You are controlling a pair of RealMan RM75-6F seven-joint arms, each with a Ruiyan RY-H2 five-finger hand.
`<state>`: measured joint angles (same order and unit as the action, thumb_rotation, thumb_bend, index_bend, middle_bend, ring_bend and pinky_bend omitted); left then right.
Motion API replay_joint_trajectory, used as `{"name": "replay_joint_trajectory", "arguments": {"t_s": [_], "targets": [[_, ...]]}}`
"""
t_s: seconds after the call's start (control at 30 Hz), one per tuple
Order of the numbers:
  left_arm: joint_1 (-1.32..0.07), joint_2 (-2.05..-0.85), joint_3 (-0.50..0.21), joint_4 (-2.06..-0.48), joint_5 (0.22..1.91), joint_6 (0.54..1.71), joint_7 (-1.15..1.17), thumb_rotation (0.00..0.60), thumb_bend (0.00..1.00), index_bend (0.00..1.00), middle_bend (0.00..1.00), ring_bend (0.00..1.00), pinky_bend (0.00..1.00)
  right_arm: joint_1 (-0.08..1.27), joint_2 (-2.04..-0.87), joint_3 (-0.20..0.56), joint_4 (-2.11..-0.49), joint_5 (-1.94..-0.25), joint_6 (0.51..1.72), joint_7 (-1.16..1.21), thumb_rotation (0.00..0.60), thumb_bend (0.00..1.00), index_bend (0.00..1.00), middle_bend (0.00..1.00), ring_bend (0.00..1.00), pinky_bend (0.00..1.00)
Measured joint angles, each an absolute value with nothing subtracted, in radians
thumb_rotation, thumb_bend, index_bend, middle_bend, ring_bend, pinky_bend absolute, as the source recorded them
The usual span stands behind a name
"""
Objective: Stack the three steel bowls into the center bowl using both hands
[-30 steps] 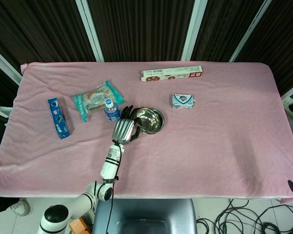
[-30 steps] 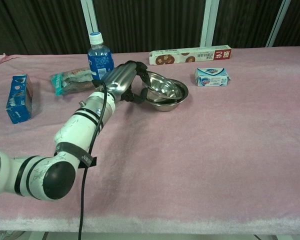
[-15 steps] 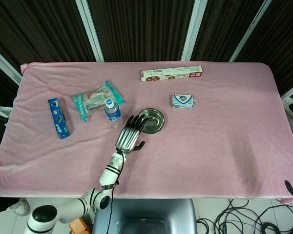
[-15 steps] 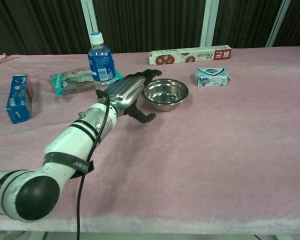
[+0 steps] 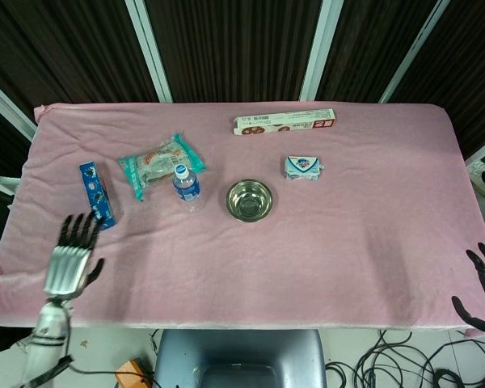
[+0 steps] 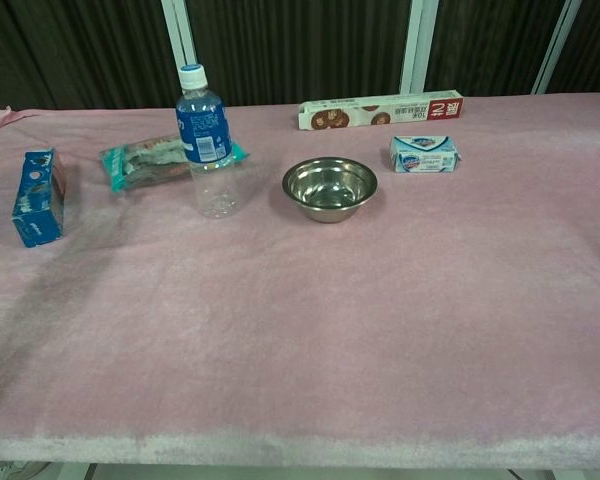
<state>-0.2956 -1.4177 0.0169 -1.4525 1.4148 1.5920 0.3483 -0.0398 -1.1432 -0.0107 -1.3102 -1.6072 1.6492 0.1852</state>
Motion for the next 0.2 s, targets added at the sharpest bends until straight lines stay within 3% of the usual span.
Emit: {"name": "replay_joint_trajectory", "arguments": {"t_s": [0.2], "targets": [[-0.167, -1.358, 0.050, -1.370, 1.441, 1.702, 0.082, 0.600, 0.32, 0.00, 0.01, 0.00, 0.00, -0.036, -1.137, -0.005, -1.433, -1.606, 1.634, 0.037, 0.600, 0.43, 0.00, 0.00, 0.00, 0.00]]}}
